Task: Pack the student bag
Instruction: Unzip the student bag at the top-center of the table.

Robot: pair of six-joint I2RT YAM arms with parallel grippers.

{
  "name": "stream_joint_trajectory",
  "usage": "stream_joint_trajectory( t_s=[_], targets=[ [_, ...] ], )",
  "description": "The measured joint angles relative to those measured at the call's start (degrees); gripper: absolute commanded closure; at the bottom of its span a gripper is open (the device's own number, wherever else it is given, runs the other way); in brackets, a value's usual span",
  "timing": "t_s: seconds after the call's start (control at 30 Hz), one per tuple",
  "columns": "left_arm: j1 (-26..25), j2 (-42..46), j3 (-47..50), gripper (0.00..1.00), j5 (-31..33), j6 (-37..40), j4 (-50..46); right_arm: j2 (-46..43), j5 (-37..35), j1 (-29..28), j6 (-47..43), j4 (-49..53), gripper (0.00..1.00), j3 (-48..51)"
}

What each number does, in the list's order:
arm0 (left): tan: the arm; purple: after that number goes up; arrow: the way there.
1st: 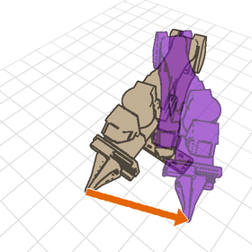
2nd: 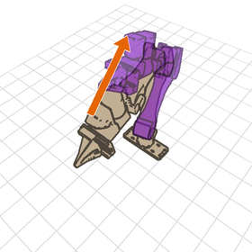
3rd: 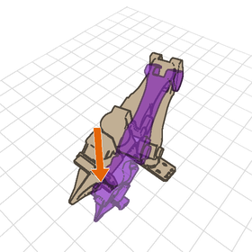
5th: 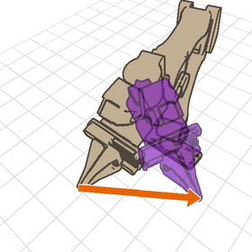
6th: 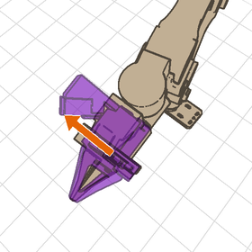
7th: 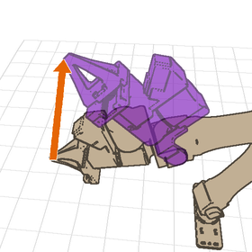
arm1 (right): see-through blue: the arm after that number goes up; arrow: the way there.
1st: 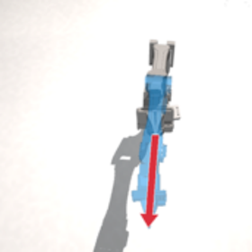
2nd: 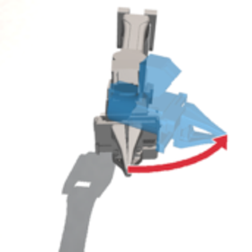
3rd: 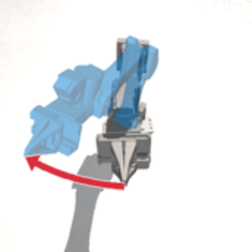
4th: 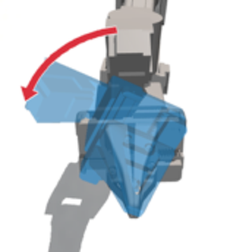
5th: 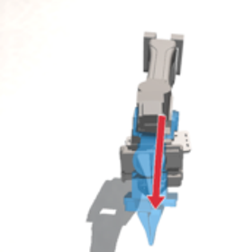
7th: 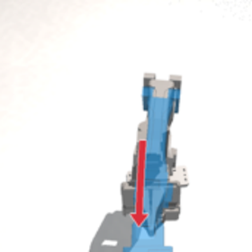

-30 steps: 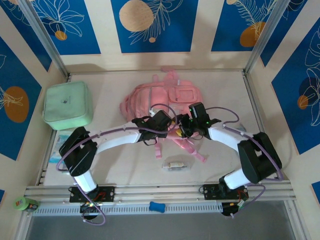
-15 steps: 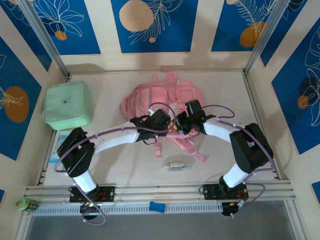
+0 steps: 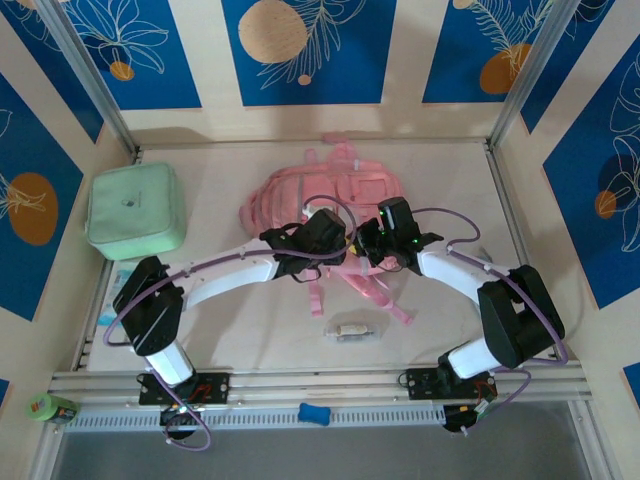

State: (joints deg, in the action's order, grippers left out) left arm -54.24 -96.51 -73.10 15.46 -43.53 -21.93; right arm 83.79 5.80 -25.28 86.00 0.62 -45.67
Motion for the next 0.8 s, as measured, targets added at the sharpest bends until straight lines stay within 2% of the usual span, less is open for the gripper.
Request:
stream_joint_trajectory(
  t_s=[0.3, 0.8],
  targets=[
    [0.0, -2.8, -4.0, 0.54, -0.7, 3.6, -4.1, 0.0, 0.1, 0.0, 0.0, 0.0, 1.0, 0.0],
    [1.3, -9.6, -10.6, 0.63, -4.3, 9.0, -9.7, 0.0, 0.3, 0.0, 0.0, 0.0, 1.0, 0.0]
  ],
)
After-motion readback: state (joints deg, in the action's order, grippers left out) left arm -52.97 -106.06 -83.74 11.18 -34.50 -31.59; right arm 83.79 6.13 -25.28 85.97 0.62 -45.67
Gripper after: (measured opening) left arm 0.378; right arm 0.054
